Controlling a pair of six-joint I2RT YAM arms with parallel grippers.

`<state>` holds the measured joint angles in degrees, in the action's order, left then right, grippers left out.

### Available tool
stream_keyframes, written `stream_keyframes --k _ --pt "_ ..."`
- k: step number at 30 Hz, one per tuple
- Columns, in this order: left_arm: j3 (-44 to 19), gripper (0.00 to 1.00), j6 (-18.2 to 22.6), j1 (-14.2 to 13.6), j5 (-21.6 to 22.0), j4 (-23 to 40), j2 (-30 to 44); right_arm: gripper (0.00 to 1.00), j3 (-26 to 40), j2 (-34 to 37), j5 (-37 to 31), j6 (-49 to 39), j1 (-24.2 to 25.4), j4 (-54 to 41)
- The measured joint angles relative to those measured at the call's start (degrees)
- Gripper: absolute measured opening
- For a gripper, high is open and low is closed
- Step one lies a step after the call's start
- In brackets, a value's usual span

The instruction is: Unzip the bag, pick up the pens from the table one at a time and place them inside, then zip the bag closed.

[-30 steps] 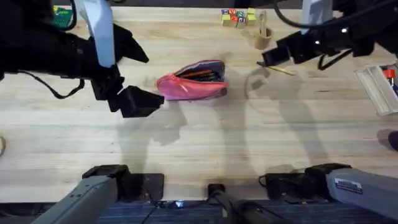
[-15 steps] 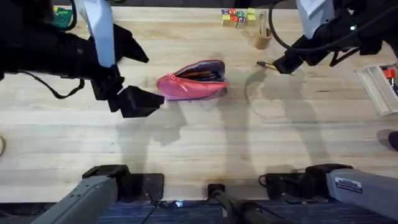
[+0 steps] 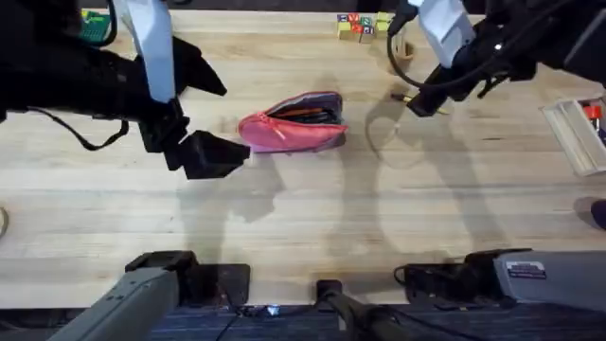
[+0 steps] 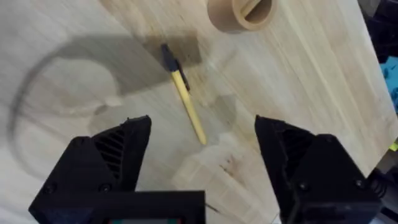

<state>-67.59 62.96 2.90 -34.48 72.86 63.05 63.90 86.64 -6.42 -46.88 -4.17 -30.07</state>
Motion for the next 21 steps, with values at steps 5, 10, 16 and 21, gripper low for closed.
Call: stream_keyframes --k 5,10,16,21 --pt "0.00 0.994 0.00 0.00 -0.01 0.00 0.00 0.998 0.00 2.96 0.02 -0.34 1.01 1.55" --pt "0.00 0.994 0.00 0.00 0.00 0.00 0.00 0.998 0.00 6.12 1.29 -0.34 3.71 1.80" --pt "0.00 0.994 0.00 0.00 -0.02 0.00 0.00 0.998 0.00 11.55 4.13 -0.34 7.08 3.69" --pt "0.00 0.994 0.00 0.00 0.00 -0.02 0.00 0.998 0.70 14.37 5.36 -0.38 7.26 3.83"
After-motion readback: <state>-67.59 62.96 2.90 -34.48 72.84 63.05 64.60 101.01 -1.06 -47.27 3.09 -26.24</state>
